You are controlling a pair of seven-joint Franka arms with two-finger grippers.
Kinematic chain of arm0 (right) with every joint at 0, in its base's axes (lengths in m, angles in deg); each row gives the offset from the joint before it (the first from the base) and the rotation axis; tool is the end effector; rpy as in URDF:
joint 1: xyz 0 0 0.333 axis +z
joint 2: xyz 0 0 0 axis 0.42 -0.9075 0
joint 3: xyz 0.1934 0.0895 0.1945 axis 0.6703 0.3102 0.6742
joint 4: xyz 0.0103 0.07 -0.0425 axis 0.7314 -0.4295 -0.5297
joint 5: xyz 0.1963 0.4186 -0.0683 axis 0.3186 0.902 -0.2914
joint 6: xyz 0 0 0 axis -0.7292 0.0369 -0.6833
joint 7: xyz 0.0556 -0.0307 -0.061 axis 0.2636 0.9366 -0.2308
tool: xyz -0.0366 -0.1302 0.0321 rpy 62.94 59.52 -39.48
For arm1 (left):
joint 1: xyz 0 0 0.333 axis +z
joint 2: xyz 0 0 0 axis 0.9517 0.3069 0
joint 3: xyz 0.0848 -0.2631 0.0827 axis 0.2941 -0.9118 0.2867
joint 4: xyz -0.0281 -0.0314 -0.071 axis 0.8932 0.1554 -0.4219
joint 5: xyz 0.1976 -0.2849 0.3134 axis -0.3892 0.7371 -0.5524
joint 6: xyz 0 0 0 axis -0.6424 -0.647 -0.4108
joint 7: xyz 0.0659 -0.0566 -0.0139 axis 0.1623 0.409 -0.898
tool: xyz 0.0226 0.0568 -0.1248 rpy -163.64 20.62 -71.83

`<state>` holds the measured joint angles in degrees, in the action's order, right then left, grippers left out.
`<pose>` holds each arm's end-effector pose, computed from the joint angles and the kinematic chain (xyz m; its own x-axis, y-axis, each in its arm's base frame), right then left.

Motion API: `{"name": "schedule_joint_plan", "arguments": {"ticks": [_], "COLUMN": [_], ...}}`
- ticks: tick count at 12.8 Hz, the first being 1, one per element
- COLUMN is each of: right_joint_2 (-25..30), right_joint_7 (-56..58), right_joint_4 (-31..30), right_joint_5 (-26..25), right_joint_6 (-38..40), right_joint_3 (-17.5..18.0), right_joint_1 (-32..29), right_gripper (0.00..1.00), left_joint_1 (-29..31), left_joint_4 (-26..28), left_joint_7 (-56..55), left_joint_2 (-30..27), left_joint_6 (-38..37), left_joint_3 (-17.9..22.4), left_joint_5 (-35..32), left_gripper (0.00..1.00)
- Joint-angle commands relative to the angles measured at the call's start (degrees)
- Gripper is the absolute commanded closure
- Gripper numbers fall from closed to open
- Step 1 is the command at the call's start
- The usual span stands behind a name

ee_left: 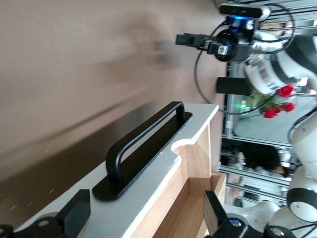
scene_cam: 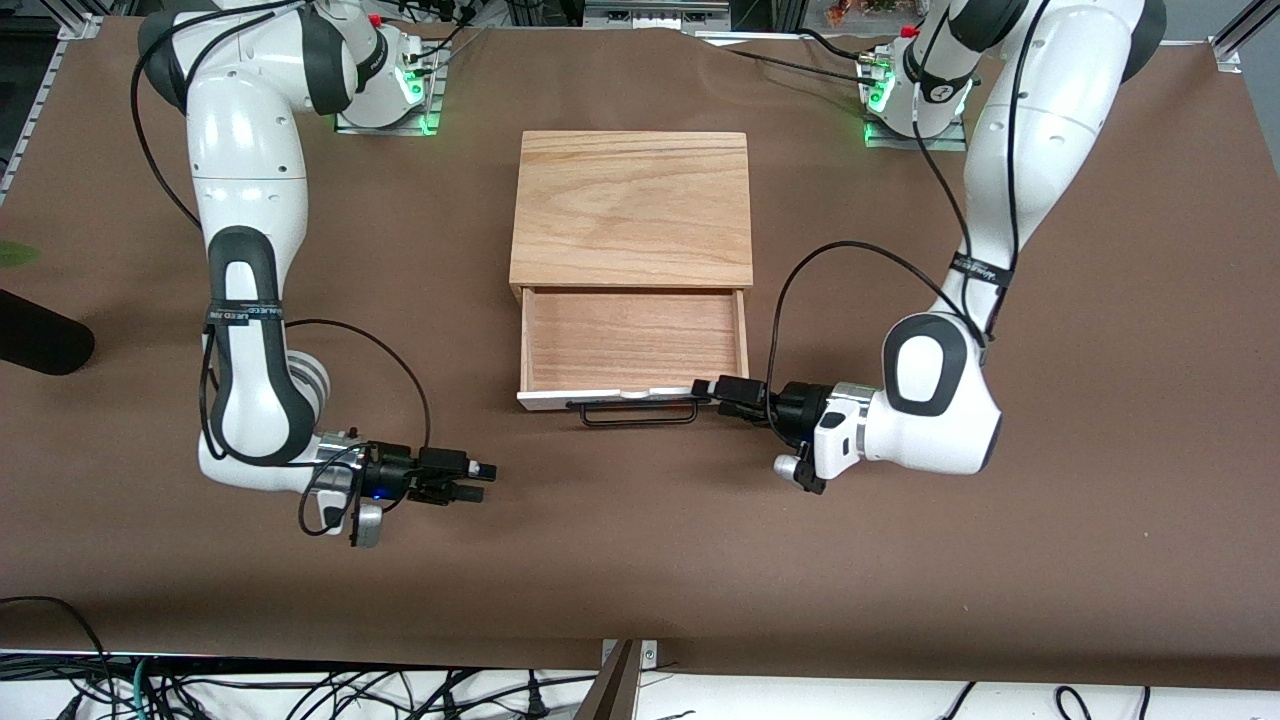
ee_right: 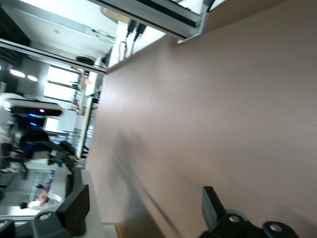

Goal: Pull top drawer with both arms simultaneously

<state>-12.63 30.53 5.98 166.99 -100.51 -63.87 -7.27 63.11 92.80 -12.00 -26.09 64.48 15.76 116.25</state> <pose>0.7918 0.1698 0.1121 0.9651 0.0536 0.2563 0.2532 -0.4411 -0.8610 0.7228 -0.3194 0.2066 0.9657 -0.2475 -0.0790 -0.0572 -0.4993 0.8646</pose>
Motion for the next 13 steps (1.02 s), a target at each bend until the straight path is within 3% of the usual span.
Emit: {"name": "schedule_joint_plan", "arguments": {"ticks": [1, 6, 10, 13], "right_joint_2": [0.65, 0.65, 0.47, 0.47], "right_joint_7": [-0.89, -5.96, -19.05, -28.37], "right_joint_4": [2.04, 4.34, 4.34, 4.34], "right_joint_5": [-5.58, -17.45, -19.66, -25.45], "right_joint_6": [-0.92, -1.01, -1.63, -1.8], "right_joint_3": [-3.38, -13.65, -26.04, -27.3], "right_joint_1": [0.72, 3.87, 13.62, 14.96], "right_gripper": [0.0, 0.0, 0.0, 0.0], "left_joint_1": [0.05, 1.28, 2.86, 3.57], "left_joint_4": [-0.12, -3.03, -2.77, -2.24], "left_joint_7": [-3.56, -9.11, -9.11, -9.63], "left_joint_2": [-3.56, -6.72, -11.72, -17.69], "left_joint_6": [-1.05, -2.46, -5.7, -12.02], "left_joint_3": [0.43, 0.43, 0.61, 0.7], "left_joint_5": [-6.55, -24.38, -39.93, -52.15], "left_gripper": [0.0, 0.0, 0.0, 0.0]}}
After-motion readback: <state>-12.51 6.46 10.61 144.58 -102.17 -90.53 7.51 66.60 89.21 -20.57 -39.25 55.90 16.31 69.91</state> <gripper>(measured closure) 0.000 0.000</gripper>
